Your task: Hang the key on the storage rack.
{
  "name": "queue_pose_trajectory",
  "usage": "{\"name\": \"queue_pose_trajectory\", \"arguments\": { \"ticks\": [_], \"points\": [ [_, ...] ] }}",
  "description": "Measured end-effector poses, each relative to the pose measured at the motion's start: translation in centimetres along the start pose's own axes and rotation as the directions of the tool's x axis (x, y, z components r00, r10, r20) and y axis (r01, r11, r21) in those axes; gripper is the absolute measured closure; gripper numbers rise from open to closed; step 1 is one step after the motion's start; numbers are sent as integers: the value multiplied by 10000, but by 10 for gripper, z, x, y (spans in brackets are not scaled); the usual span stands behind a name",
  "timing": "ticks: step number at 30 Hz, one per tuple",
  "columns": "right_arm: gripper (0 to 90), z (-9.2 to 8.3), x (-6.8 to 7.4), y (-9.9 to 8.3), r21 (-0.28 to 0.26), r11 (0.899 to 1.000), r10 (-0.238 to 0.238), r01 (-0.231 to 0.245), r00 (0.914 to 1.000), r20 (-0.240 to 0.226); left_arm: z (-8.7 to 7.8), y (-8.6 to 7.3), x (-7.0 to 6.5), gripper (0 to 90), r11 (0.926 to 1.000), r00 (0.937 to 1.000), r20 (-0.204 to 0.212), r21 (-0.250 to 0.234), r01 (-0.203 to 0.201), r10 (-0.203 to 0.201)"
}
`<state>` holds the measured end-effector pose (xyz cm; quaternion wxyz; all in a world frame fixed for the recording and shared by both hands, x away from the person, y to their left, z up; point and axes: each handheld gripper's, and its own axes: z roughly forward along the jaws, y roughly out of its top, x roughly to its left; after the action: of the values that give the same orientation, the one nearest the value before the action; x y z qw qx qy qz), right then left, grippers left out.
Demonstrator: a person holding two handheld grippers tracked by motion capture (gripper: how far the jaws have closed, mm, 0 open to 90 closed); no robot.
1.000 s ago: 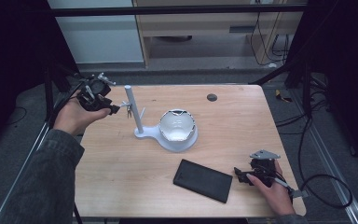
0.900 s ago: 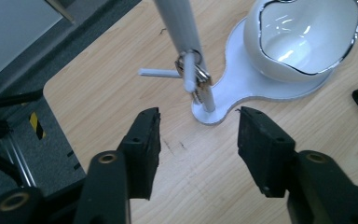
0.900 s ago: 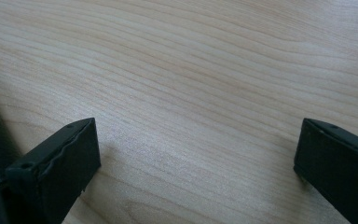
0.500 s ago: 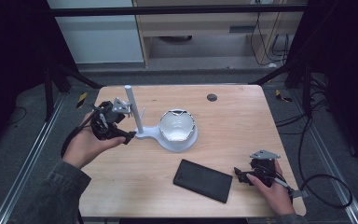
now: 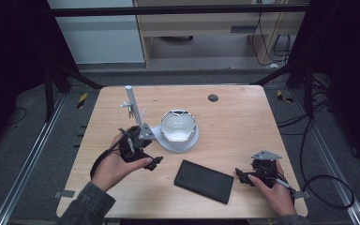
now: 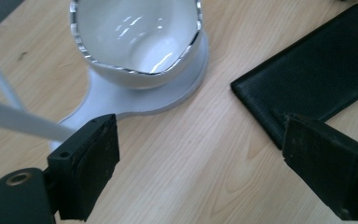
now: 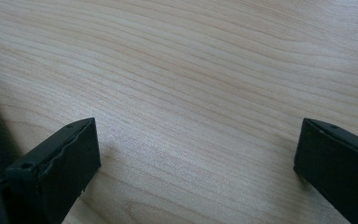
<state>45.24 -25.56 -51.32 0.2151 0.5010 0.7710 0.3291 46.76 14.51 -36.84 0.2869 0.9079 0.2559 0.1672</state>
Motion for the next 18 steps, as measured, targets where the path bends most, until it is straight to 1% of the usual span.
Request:
{"name": "queue_pose_trajectory", "arguments": {
  "ticks": [3,4,5,6,7,8,10,11,12,15,16,18],
  "points": [
    [4,0,0,0,0,10000,-7,7,10000,-2,16,-1,-12,117,9998,9997,227,-175,-83,87],
    [4,0,0,0,0,10000,-7,7,10000,-2,16,-1,-12,120,9998,9997,227,-175,-83,87],
    [4,0,0,0,6,10000,-34,34,10000,-25,22,-2,-17,131,9996,9995,250,-217,-180,185],
    [4,0,0,0,6,10000,-34,34,10000,-25,27,-2,-21,131,9994,9995,268,-325,-149,158],
    [4,0,0,0,6,10000,-44,44,10000,-43,36,-4,-27,141,9984,9989,407,-519,-226,247],
    [4,0,0,0,5,10000,-46,46,10000,-42,39,-5,-29,144,9981,9984,495,-560,-241,269],
    [4,0,0,0,2,10000,-45,45,10000,-42,46,-8,-33,147,9978,9968,793,-659,-50,102],
    [4,0,0,0,6,10000,-48,48,10000,-42,49,-9,-33,155,9975,9964,850,-708,27,34],
    [4,0,0,0,4,10000,-44,45,10000,-41,52,-11,-35,159,9968,9955,938,-766,211,-138],
    [4,0,0,0,-6,10000,-33,33,10000,-28,57,-17,-38,176,9954,9933,1079,-819,500,-411],
    [4,0,0,0,-6,10000,-33,33,10000,-28,57,-17,-38,184,9954,9933,1079,-819,500,-411],
    [4,0,0,0,-6,10000,-21,21,10000,-23,62,-28,-42,194,9945,9911,1188,-780,700,-605]
  ]
}}
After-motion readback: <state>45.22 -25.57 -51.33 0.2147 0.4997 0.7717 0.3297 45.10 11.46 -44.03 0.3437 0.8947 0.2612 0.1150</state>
